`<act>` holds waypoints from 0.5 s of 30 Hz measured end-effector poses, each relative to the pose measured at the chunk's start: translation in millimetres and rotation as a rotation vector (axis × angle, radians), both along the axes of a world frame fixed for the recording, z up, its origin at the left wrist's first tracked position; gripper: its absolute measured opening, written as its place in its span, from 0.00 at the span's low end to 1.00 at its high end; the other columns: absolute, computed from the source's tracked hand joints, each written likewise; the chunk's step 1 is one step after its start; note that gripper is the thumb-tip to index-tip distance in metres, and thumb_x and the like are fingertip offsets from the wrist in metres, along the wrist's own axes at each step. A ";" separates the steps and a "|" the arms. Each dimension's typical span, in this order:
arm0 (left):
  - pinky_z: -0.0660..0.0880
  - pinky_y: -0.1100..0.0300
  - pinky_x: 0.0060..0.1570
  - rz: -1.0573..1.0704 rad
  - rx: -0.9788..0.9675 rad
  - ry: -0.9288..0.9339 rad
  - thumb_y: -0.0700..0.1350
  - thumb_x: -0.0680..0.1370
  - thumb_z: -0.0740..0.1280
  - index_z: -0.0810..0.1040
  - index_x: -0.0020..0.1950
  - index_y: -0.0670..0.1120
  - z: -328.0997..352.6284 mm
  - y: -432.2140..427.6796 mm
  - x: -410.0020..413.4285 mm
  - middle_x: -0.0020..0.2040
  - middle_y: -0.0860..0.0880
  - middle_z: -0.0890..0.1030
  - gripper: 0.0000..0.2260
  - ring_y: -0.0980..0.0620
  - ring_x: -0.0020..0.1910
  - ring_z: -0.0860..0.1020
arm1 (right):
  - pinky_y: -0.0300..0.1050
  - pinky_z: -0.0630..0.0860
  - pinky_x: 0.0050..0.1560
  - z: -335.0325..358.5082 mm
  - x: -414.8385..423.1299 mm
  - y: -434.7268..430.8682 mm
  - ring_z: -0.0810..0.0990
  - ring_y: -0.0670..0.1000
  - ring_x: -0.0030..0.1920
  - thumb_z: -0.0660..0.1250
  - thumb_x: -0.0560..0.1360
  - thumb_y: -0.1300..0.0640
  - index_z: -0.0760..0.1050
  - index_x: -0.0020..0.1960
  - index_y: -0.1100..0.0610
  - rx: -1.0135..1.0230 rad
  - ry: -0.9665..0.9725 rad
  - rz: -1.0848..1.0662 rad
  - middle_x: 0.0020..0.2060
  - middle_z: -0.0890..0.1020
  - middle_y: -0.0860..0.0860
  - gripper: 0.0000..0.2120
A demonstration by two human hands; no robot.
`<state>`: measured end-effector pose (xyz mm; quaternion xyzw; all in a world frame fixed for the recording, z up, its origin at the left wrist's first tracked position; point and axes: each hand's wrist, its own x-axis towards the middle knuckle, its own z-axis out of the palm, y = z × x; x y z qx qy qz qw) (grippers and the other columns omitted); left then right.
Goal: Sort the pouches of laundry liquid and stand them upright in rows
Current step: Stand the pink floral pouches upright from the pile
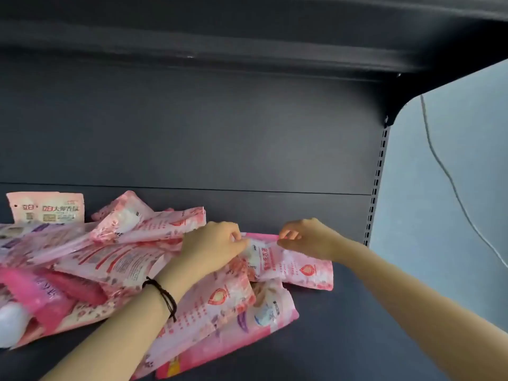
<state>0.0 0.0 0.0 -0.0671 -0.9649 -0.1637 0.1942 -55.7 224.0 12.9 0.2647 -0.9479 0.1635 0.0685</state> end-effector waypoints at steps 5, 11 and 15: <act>0.72 0.60 0.41 0.122 -0.163 0.098 0.61 0.77 0.58 0.77 0.50 0.55 -13.4 7.6 -19.7 0.45 0.55 0.81 0.13 0.54 0.44 0.80 | 0.47 0.75 0.59 -10.4 -41.3 -35.6 0.79 0.51 0.56 0.61 0.79 0.52 0.77 0.60 0.54 -0.001 -0.102 0.114 0.56 0.81 0.50 0.12; 0.69 0.61 0.37 0.167 -0.266 0.167 0.61 0.77 0.58 0.75 0.47 0.54 -20.1 11.7 -28.3 0.45 0.56 0.78 0.13 0.55 0.41 0.77 | 0.46 0.71 0.49 -22.5 -76.6 -72.1 0.75 0.56 0.49 0.48 0.83 0.44 0.75 0.59 0.61 0.253 -0.159 0.072 0.47 0.76 0.55 0.26; 0.67 0.62 0.35 0.210 -0.249 0.132 0.61 0.78 0.57 0.76 0.45 0.52 -19.0 12.9 -29.7 0.44 0.54 0.80 0.15 0.55 0.40 0.77 | 0.49 0.76 0.51 -28.8 -88.5 -62.4 0.77 0.55 0.51 0.55 0.81 0.49 0.75 0.59 0.58 0.129 -0.233 0.078 0.51 0.78 0.54 0.16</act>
